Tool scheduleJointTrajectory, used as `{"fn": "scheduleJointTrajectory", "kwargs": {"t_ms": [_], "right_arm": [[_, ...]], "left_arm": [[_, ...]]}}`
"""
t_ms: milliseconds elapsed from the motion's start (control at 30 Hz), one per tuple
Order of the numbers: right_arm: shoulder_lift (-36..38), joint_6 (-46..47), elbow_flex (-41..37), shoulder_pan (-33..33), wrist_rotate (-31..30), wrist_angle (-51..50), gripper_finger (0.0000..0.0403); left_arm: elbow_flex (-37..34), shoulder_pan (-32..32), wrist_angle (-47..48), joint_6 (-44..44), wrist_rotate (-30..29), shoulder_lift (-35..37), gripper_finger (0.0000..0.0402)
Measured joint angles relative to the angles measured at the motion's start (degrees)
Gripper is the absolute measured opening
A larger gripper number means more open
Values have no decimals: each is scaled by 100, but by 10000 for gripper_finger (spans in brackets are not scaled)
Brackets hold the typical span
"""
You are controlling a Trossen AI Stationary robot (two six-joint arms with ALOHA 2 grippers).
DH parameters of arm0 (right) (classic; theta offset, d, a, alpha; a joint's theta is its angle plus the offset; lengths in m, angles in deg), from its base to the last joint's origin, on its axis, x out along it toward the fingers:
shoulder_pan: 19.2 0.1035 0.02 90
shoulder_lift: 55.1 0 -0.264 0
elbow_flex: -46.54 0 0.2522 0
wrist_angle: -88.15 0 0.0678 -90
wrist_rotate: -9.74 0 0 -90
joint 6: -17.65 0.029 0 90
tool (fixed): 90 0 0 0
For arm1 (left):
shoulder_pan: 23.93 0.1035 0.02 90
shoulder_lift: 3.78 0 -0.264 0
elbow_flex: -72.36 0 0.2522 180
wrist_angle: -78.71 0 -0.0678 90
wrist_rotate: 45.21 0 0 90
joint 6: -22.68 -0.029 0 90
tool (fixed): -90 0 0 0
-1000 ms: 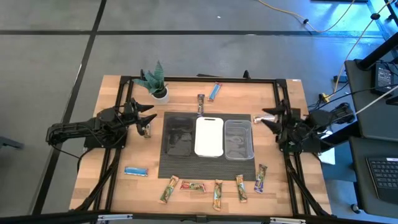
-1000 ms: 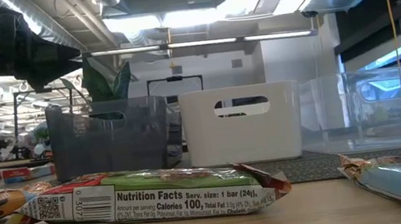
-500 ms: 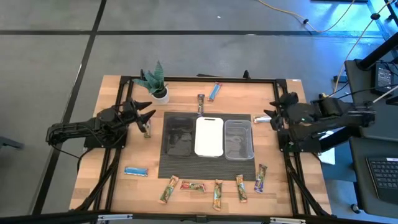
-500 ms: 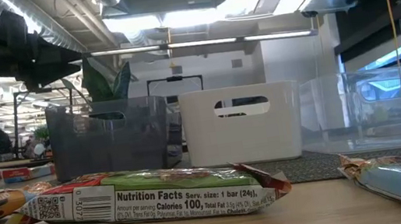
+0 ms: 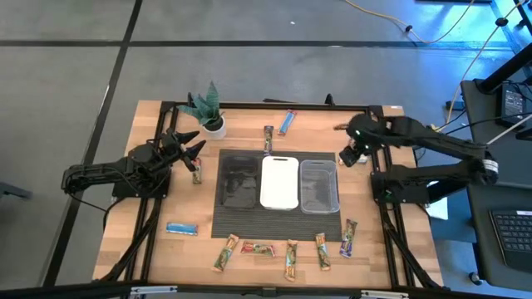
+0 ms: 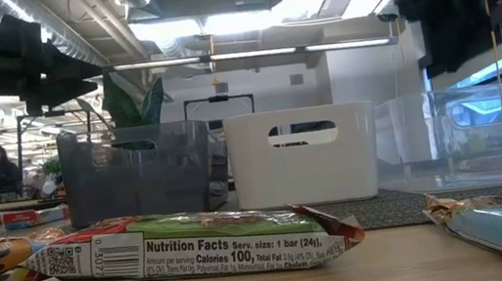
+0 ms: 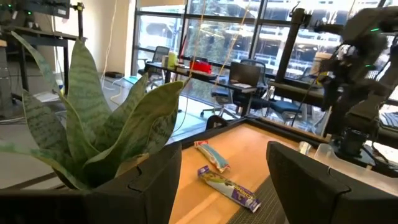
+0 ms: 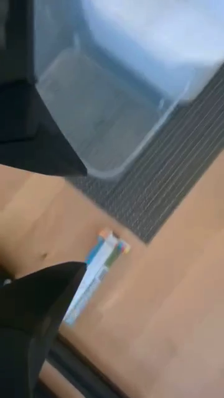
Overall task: Pick and place Granola Bars by type
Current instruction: Put the yellow granola bar into the transparent bin
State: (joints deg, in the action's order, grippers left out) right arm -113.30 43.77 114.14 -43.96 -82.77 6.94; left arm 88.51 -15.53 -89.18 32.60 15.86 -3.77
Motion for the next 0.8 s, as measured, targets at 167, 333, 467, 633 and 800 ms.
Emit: {"fn": "scheduleJointTrajectory", "kwargs": {"t_ms": [167,333,467,633,800], "right_arm": [[-744,-1667,0,-839,74,-10,237],[-1255,-3819,0,-1299,105,-92,237],[-1506,-5022,0,-1359,116,-108,237],[-1629,-5200,-185,-1361,116,-88,237],[-1634,-5197,-519,-1359,114,380,237]], "left_arm": [[0,0,7,0,4,0,229],[2,2,9,186,4,0,229],[1,0,9,289,4,0,229],[0,2,11,289,4,0,229],[1,0,11,289,-4,0,229]]}}
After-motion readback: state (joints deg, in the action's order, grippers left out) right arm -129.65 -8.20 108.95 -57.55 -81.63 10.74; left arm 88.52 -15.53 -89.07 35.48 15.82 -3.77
